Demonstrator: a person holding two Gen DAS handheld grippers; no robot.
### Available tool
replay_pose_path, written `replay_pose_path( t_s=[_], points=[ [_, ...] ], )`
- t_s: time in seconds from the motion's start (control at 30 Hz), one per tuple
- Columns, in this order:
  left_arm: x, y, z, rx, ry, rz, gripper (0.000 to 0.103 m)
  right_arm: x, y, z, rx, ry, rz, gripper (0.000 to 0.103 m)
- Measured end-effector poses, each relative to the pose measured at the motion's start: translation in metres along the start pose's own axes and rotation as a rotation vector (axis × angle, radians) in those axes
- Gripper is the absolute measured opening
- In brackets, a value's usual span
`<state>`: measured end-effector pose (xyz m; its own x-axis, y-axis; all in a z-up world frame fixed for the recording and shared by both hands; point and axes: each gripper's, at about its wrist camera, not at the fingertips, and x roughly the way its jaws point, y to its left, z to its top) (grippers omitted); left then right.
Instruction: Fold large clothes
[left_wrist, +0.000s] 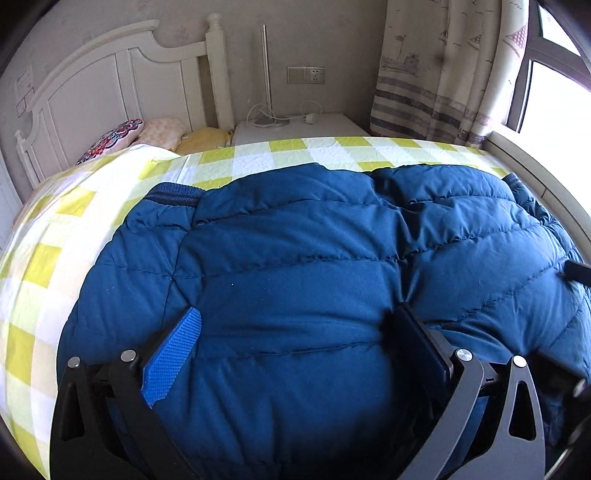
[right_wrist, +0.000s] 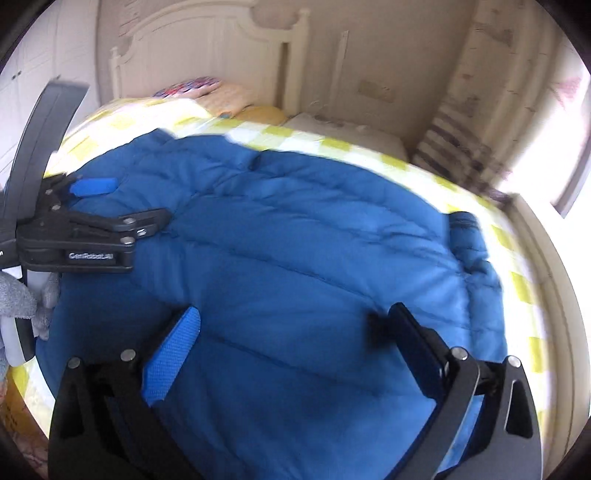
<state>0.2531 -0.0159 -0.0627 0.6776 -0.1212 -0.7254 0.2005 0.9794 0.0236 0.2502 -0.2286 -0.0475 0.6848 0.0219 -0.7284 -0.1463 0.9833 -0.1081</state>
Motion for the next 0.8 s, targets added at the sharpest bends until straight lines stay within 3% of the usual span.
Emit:
replay_pose_path(
  t_s=[0.13, 0.27, 0.43, 0.53, 0.63, 0.7, 0.8],
  points=[
    [-0.002, -0.004, -0.004, 0.004, -0.012, 0.01, 0.099, -0.005, -0.061, -0.022, 0.195, -0.008, -0.045, 0.1],
    [-0.003, -0.004, -0.005, 0.004, -0.017, 0.009, 0.099, -0.002, -0.088, -0.044, 0.29, -0.028, 0.044, 0.1],
    [-0.003, -0.004, -0.005, 0.005, -0.015, 0.011, 0.099, -0.013, -0.076, -0.036, 0.272, 0.005, -0.051, 0.1],
    [-0.003, -0.004, -0.006, 0.007, -0.016, 0.012, 0.099, -0.031, -0.045, -0.028, 0.195, -0.06, 0.009, 0.1],
    [-0.003, -0.003, -0.005, 0.005, -0.017, 0.009, 0.099, -0.029, -0.004, -0.027, 0.058, -0.06, 0.052, 0.1],
    [-0.003, -0.003, -0.006, 0.003, -0.021, 0.01, 0.099, -0.011, 0.016, -0.033, -0.002, -0.02, 0.027, 0.101],
    [-0.003, -0.002, -0.005, 0.0, -0.021, 0.006, 0.099, -0.004, 0.015, -0.038, -0.001, -0.04, 0.038, 0.101]
  ],
)
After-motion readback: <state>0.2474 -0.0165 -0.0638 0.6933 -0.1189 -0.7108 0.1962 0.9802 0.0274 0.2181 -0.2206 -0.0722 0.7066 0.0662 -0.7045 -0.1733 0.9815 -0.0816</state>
